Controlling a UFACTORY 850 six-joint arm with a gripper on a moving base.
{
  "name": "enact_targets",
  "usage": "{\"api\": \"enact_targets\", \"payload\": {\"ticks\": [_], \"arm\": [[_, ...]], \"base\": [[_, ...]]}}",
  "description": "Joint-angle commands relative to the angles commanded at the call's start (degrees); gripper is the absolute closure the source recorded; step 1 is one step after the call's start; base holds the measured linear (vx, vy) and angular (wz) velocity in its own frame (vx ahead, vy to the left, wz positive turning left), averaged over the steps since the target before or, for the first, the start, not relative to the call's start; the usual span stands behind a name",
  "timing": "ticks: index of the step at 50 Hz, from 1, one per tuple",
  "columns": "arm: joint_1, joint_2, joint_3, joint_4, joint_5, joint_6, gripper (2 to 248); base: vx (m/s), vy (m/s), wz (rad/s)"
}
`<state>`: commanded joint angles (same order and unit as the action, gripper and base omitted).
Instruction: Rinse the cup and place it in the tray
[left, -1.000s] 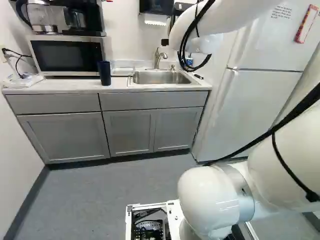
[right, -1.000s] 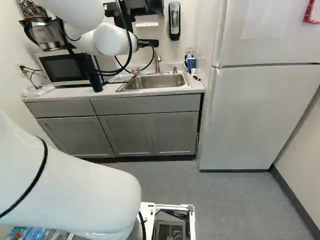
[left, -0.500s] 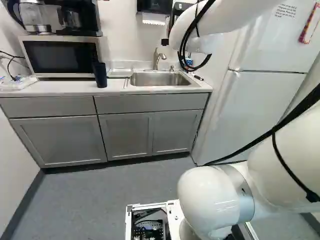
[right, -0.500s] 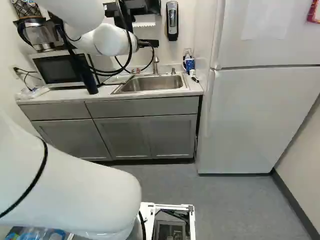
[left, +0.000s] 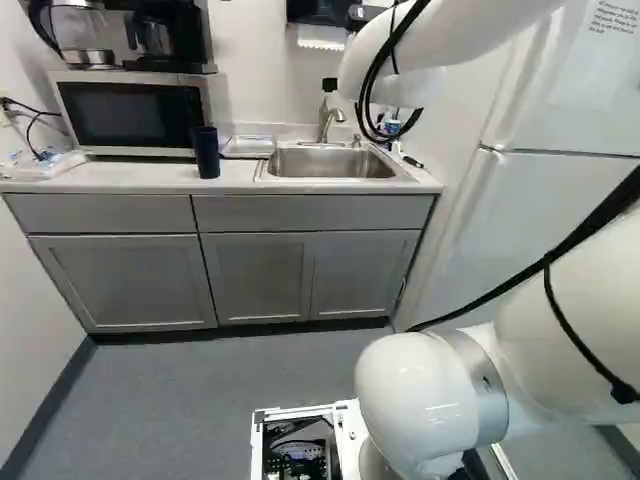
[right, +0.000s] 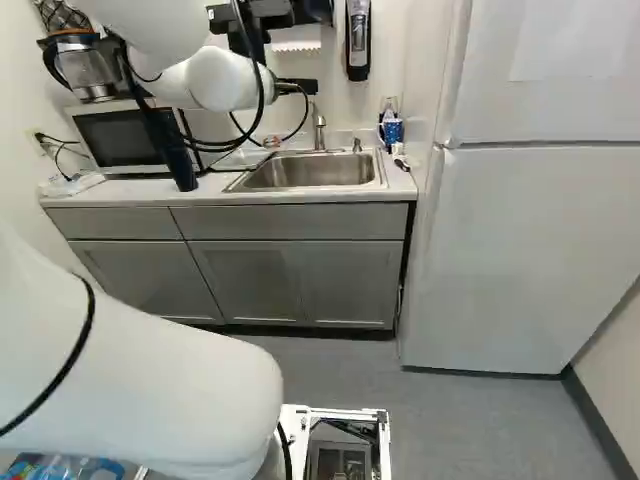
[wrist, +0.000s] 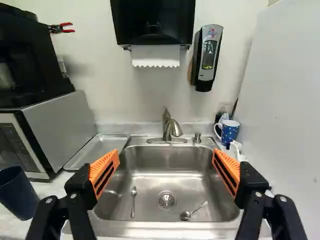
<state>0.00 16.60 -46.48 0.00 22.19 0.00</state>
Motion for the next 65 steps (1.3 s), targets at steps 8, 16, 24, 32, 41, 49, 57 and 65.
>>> {"api": "enact_targets", "payload": {"ticks": [8,16,24,32,41,49,57,65], "arm": [[0.0,0.0,0.0,0.0,0.0,0.0,3],[0.0,0.0,0.0,0.0,0.0,0.0,3],[0.0,0.0,0.0,0.0,0.0,0.0,3],[0.0,0.0,0.0,0.0,0.0,0.0,3],[0.0,0.0,0.0,0.0,0.0,0.0,3],[0.0,0.0,0.0,0.0,0.0,0.0,3],[0.0,0.0,0.0,0.0,0.0,0.0,3],[0.0,0.0,0.0,0.0,0.0,0.0,3]], "base": [[0.134,-0.054,0.147],[0.129,-0.051,0.144],[0.132,-0.05,0.145],[0.137,-0.066,0.093],[0.128,-0.07,0.016],[0.128,-0.073,0.013],[0.121,-0.063,0.013],[0.108,-0.059,0.006]]}}
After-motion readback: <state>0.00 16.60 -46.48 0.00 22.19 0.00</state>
